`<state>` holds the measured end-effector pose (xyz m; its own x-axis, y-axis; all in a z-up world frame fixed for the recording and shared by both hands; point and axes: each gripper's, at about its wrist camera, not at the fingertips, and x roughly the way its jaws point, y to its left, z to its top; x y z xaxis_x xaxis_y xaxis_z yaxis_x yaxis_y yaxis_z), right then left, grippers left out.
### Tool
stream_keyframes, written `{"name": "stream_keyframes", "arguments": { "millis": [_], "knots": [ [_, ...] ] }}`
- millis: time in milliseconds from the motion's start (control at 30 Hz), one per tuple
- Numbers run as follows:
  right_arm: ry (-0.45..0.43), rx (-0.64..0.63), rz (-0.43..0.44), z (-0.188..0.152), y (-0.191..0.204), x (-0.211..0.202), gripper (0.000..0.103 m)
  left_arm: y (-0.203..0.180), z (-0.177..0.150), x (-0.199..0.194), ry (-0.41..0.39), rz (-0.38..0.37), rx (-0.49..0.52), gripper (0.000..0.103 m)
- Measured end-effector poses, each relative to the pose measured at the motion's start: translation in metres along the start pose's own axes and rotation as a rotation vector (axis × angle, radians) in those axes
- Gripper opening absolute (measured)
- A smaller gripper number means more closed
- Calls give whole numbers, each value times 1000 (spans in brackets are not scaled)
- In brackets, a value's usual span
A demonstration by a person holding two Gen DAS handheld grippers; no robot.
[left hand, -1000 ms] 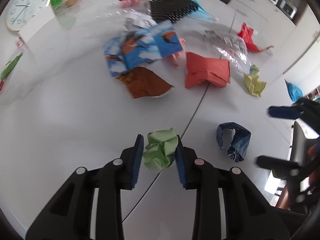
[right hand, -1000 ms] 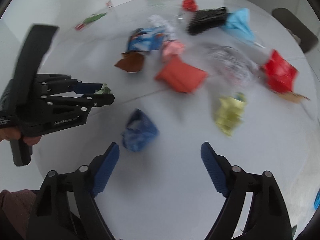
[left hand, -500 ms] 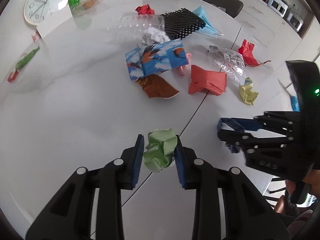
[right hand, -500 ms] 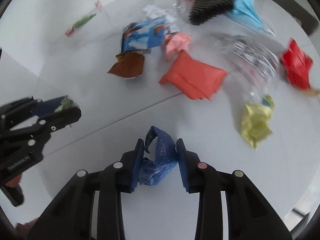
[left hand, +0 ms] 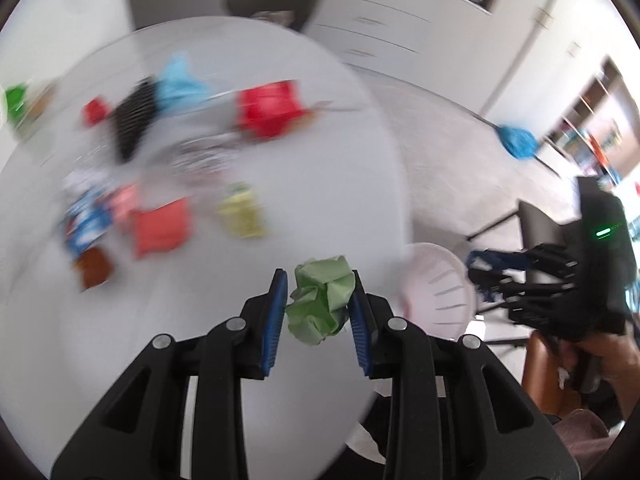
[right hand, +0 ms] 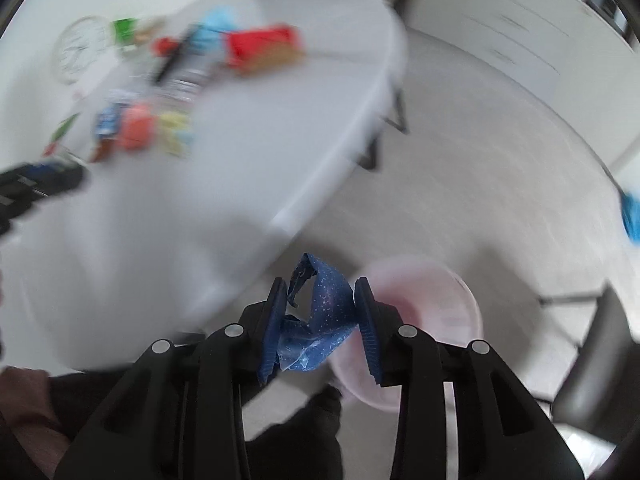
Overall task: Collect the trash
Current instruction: 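Carry both papers to the wastebasket and open both tools to drop them, then grasp the blue bird-print box with the left tool while the right tool grasps the yellow paper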
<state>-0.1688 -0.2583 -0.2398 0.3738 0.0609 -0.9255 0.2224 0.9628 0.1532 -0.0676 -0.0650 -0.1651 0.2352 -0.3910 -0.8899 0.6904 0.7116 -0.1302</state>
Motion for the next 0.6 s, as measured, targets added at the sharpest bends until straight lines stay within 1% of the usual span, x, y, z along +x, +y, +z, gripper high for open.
{"name": "stream_keyframes", "arguments": {
  "millis": [33,67,100,133,167,200,267,300,333,367,400,433,467,533,600],
  "knots": [
    [7,21,-4,-10,-15,2,40,-17,5,5,5,-16,32,30],
    [33,49,-4,-21,-30,14,42,-31,8,10,9,-33,55,30],
    [53,68,-1,-28,-40,23,58,-45,11,16,21,-48,75,30],
    [78,98,0,-37,-53,35,70,-60,14,23,37,-64,98,30],
    [91,118,-12,-42,-61,39,84,-75,14,28,50,-88,115,30],
    [94,145,-35,-47,-70,42,88,-86,16,34,67,-108,127,30],
    [90,212,-54,-57,-90,39,93,-114,18,46,85,-131,167,33],
    [82,243,-57,-62,-100,33,96,-126,19,50,92,-140,187,37],
    [72,262,-63,-66,-109,27,98,-140,19,56,101,-144,206,45],
    [54,287,-78,-72,-121,15,99,-153,19,62,107,-159,221,51],
    [42,302,-90,-77,-128,7,100,-161,19,65,111,-165,229,64],
    [33,315,-105,-81,-134,0,100,-171,20,70,116,-170,238,79],
    [18,328,-124,-87,-147,-9,100,-180,20,73,121,-177,246,89],
    [-4,345,-150,-95,-163,-23,100,-194,22,79,128,-195,255,95],
    [-17,354,-165,-98,-175,-32,100,-203,23,84,152,-211,253,95]
  ]
}}
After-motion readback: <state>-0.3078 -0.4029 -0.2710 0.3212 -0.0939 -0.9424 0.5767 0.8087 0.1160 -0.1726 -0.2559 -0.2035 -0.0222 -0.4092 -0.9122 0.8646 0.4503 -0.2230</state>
